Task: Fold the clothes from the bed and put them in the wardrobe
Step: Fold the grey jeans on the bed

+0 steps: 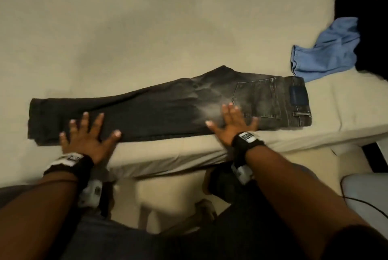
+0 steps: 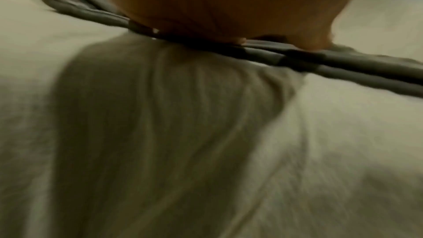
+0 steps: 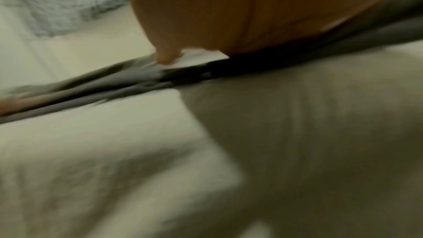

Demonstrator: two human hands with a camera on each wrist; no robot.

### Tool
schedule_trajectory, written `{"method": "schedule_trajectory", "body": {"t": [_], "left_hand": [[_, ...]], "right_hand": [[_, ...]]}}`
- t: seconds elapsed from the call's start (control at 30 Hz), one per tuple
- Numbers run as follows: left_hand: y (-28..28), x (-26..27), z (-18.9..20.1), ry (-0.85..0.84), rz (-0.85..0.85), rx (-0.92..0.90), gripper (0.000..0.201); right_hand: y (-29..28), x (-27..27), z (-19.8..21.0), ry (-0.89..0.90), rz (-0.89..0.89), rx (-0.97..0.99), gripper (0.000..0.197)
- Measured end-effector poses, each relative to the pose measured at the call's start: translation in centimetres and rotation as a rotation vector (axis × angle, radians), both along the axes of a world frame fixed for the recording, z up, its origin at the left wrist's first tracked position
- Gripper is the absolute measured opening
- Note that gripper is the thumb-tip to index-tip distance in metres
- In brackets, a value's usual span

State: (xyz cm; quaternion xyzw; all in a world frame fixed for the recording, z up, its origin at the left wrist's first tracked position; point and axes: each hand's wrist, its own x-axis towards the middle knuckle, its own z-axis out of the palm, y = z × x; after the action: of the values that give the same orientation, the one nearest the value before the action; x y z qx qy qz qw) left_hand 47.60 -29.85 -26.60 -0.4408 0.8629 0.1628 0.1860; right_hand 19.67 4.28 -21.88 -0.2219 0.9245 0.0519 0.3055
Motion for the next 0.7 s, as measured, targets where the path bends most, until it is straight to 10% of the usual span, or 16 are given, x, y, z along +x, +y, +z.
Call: {"method": "schedule_trajectory", "body": {"t": [0.1, 0.3, 0.43, 0.57, 0.7], "left_hand": [[-2.0, 1.0, 1.0, -0.02, 0.339, 0.062, 0.126], [-0.9, 1.7, 6.6, 0.132, 0.715, 0.064, 0.096], [-0.9, 0.6, 5.5, 0.296, 0.243, -0.225, 0.065], [0.5, -3.0, 5.0, 0.596, -0.001, -0.087, 0.033], [-0.8, -4.9, 2.5, 0.34, -0.195, -0.144, 0.059]], "right_hand": [[3.1, -1.7, 0.3, 0.0, -0.173, 0.051, 0.097], [-1.2, 0.7, 1.6, 0.173, -0.014, -0.168, 0.108], [-5.5, 1.6, 2.6, 0.155, 0.132, -0.205, 0.101], [-10.3, 1.5, 2.2, 0.082, 0.16, -0.193, 0.097], [-14.5, -0.1, 1.6, 0.135, 0.246, -0.238, 0.099]]}}
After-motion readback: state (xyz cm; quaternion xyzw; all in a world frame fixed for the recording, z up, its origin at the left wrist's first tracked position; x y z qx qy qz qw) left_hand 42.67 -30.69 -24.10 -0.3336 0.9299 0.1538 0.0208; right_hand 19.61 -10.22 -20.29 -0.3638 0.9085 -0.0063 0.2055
